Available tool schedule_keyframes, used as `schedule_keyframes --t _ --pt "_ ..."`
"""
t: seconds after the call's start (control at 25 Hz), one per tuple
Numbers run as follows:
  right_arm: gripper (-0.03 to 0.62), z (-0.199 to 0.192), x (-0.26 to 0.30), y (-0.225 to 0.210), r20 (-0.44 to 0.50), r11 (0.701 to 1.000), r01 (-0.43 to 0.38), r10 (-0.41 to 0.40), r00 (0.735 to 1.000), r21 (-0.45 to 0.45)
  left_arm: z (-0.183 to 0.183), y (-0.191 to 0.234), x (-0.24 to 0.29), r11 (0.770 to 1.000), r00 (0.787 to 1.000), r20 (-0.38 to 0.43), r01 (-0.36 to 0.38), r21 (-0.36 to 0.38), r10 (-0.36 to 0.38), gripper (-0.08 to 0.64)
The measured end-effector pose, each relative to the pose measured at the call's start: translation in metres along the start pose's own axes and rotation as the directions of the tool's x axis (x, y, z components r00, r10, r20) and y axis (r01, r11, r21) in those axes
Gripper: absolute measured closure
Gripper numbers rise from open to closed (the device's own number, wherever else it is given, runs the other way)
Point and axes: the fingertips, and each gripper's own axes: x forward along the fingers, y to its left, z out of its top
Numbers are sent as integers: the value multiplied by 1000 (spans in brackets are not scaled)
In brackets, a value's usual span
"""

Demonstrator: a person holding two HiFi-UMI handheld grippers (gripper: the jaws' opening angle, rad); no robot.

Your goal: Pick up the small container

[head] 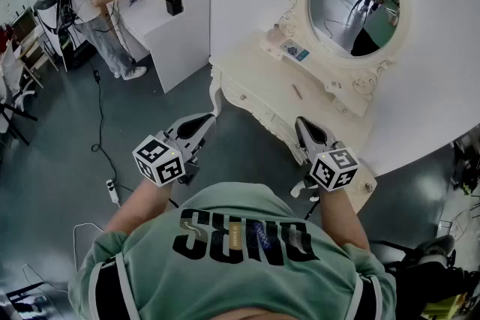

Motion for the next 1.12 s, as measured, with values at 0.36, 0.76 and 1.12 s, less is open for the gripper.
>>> schedule_keyframes --t 0.36,0.76,1.12 --pt "584 2 4 3 0 1000 -10 10 1000 7 1 1 -3 1000 1000 -1 -5 -1 5 557" --pt "584 4 4 -13 20 999 -9 8 1000 31 -5 1 9 1000 1000 -11 -19 -2 19 557" --pt "583 6 -3 -52 7 998 -54 54 999 11 -12 -20 54 999 999 2 -36 13 36 557"
